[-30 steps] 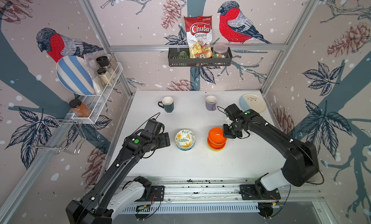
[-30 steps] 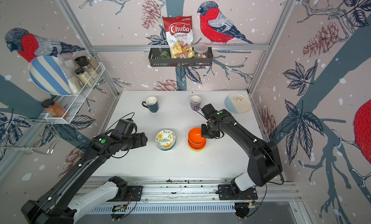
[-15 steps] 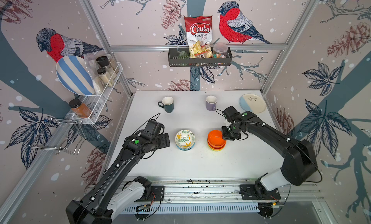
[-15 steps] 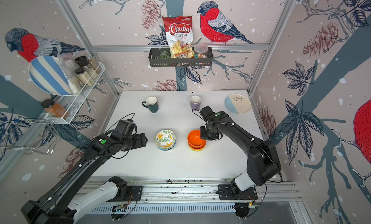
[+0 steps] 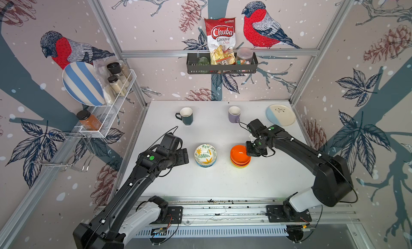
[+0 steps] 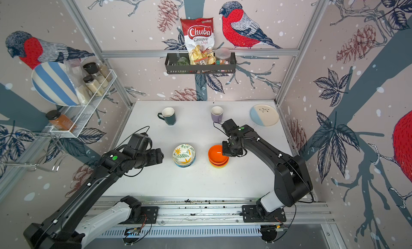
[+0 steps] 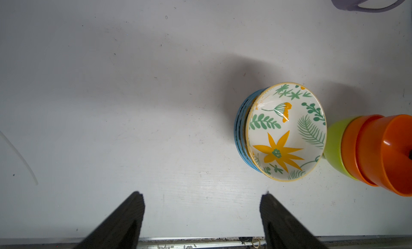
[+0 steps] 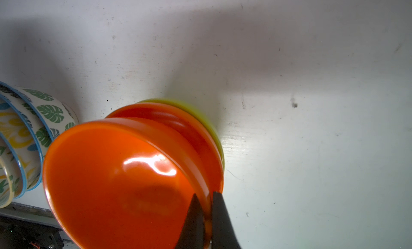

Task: Stack the bowls
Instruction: Place the bowl on the bowl.

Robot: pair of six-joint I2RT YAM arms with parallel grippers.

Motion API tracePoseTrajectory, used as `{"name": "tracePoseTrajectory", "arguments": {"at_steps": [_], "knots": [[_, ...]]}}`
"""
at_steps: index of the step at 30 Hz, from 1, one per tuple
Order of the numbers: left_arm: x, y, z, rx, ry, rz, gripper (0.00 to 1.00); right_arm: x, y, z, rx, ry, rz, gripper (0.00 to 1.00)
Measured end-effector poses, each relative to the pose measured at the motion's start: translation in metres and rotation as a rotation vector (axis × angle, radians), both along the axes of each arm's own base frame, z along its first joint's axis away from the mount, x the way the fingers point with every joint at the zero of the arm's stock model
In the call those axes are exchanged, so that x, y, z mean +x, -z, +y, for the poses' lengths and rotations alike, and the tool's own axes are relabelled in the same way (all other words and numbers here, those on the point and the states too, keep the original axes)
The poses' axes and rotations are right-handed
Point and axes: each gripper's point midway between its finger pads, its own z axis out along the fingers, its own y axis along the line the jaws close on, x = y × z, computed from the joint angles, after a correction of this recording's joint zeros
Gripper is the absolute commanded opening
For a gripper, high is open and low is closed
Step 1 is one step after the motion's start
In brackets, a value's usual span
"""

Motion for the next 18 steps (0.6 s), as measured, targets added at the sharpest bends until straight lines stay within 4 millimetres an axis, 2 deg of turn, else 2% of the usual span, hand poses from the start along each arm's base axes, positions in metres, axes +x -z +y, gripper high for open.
{"name": "tracePoseTrajectory", "arguments": {"at_steps": [18], "knots": [[-0.0001,0.0014,0.0,0.002,0.0,0.005,0.83,-0.0029,0.0068,-0.0009,-0.006,-0.003,0.01,0.0]]}}
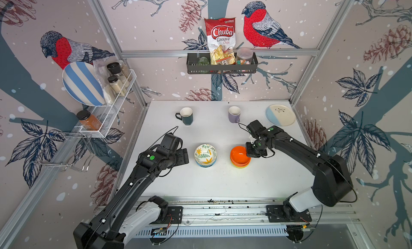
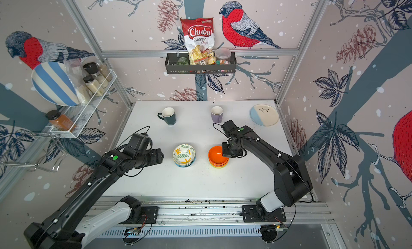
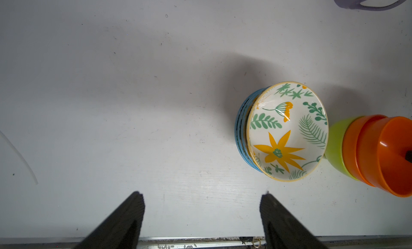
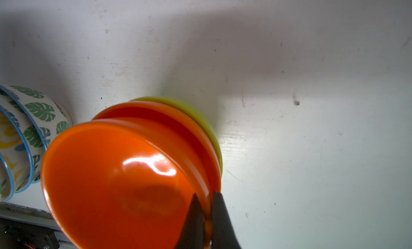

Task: Stack the bowls
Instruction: Place the bowl on the bowl.

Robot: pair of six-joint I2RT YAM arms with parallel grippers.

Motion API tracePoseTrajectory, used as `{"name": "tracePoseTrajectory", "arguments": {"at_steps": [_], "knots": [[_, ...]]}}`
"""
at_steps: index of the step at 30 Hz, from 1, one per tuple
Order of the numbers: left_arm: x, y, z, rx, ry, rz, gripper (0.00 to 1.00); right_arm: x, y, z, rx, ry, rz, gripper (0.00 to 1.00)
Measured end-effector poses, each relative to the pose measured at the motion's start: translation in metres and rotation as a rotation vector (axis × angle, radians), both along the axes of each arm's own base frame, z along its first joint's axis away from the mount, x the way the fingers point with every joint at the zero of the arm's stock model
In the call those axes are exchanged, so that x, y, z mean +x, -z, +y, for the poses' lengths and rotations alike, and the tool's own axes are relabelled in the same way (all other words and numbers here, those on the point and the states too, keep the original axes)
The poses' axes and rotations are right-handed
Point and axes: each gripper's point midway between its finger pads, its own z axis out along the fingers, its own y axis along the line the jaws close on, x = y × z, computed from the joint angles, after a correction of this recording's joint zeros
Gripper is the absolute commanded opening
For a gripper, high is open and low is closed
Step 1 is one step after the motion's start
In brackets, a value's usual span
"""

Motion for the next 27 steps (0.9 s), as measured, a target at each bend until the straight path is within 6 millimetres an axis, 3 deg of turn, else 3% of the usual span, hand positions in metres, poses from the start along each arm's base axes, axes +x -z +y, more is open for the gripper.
{"name": "tracePoseTrajectory", "arguments": {"at_steps": [16,27], "knots": [[-0.0005,0.002,-0.0002,0.001,0.001,0.007,0.83,-0.0003,0.0053,0.0,0.002,-0.001,-0.002,0.01],[-0.0002,0.0033,-0.0005,0.003,0.002,0.013,0.83,-0.0007,0.008,-0.0001,0.005,-0.001,-0.005,0.12]]}}
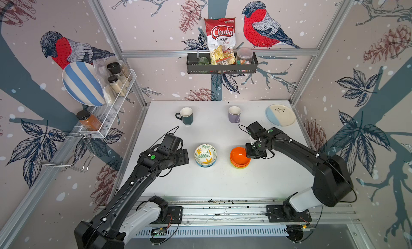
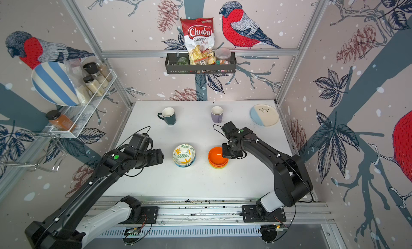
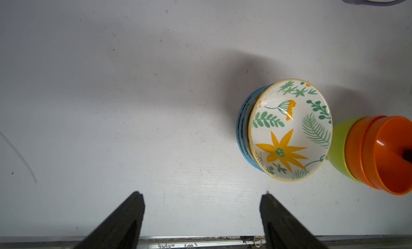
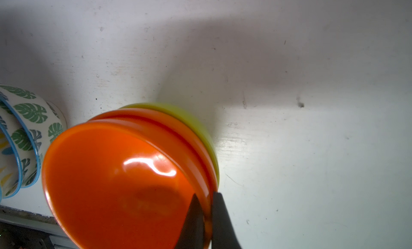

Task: Stack the bowls
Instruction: Place the bowl on the bowl.

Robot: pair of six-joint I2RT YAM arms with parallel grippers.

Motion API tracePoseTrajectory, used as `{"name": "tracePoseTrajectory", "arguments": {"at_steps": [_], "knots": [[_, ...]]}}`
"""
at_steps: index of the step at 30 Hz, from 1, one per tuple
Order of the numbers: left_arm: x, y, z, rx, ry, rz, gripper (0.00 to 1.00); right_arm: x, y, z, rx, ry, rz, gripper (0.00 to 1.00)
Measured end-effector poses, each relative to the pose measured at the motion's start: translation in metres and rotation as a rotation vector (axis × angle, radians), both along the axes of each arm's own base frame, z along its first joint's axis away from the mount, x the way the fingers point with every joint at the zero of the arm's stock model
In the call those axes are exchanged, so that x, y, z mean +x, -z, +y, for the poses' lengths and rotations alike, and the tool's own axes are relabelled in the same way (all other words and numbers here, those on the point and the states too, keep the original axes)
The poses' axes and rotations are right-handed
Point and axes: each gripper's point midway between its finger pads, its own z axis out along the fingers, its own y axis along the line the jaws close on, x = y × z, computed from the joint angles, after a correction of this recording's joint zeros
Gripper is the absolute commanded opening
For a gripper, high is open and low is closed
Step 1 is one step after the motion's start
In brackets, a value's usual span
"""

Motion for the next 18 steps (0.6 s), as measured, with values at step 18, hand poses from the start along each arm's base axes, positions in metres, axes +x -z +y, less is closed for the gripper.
{"name": "tracePoseTrajectory", "arguments": {"at_steps": [18], "knots": [[-0.0005,0.0003,0.0002,0.0,0.0,0.0,0.84,-0.0009,-0.0039,0.0035,0.025,-0.007,-0.003,0.18]]}}
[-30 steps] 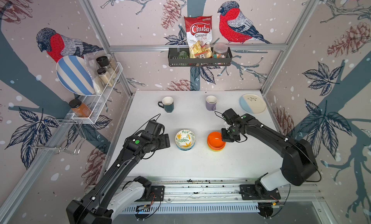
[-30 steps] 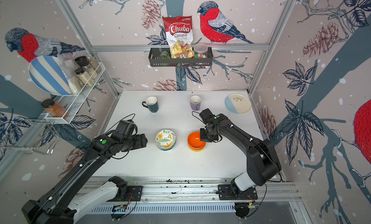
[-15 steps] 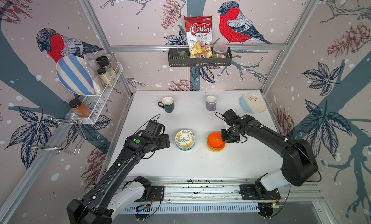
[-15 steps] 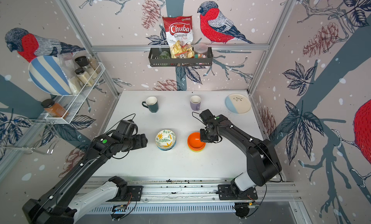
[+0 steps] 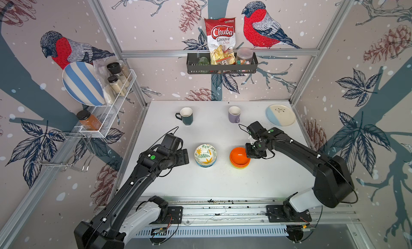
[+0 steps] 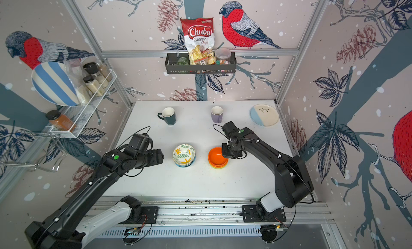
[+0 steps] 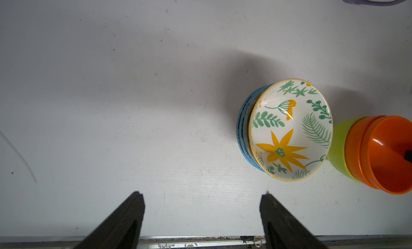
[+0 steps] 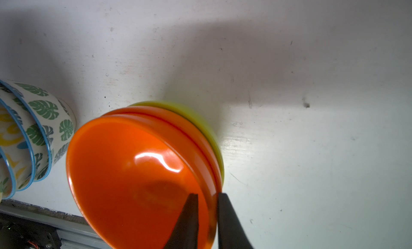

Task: Stack the bowls
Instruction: Place the bowl on the bowl.

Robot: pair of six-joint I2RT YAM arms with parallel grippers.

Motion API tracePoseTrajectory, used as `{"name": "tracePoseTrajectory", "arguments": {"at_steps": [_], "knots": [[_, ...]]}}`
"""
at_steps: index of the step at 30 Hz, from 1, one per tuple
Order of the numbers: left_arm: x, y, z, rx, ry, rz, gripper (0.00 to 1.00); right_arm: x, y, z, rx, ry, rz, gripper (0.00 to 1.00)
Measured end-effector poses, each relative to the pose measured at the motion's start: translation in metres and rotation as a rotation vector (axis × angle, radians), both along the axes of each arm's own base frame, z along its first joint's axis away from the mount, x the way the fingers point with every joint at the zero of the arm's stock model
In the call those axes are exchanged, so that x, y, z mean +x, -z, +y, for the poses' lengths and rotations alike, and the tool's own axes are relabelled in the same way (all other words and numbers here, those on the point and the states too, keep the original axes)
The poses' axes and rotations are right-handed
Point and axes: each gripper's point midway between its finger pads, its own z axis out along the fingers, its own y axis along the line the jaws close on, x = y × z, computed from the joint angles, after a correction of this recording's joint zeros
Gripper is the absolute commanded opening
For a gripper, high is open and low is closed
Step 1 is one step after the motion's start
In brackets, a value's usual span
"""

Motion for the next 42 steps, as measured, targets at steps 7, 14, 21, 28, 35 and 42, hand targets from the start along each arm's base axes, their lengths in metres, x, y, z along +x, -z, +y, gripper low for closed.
{"name": "tracePoseTrajectory", "arguments": {"at_steps": [7,14,21,28,35,42], "knots": [[0.0,-0.0001,0.0,0.0,0.0,0.0,0.83,-0.0002,-0.0012,-0.002,0.004,0.006,-0.003,0.13],[-0.0001,0.0001,0.0001,0.0,0.0,0.0,0.83,-0.0005,0.0001,-0.0031,0.015,0.013,0.002,0.13],[-0.0002,0.001,0.0,0.0,0.0,0.002,0.84,-0.0001,0.002,-0.0032,0.043,0.024,0.009,0.12],[-0.0001,0.0014,-0.0001,0.001,0.0,0.003,0.83,-0.0018,0.0028,-0.0033,0.052,0.025,0.017,0.12],[-0.0002,0.0019,-0.0006,-0.001,0.002,0.006,0.84,-0.002,0.0033,-0.0038,0.055,0.027,0.018,0.12],[-0.0001,0.0025,-0.0008,0.0,0.002,0.009,0.84,-0.0024,0.0038,-0.0033,0.06,0.027,0.021,0.13]]}}
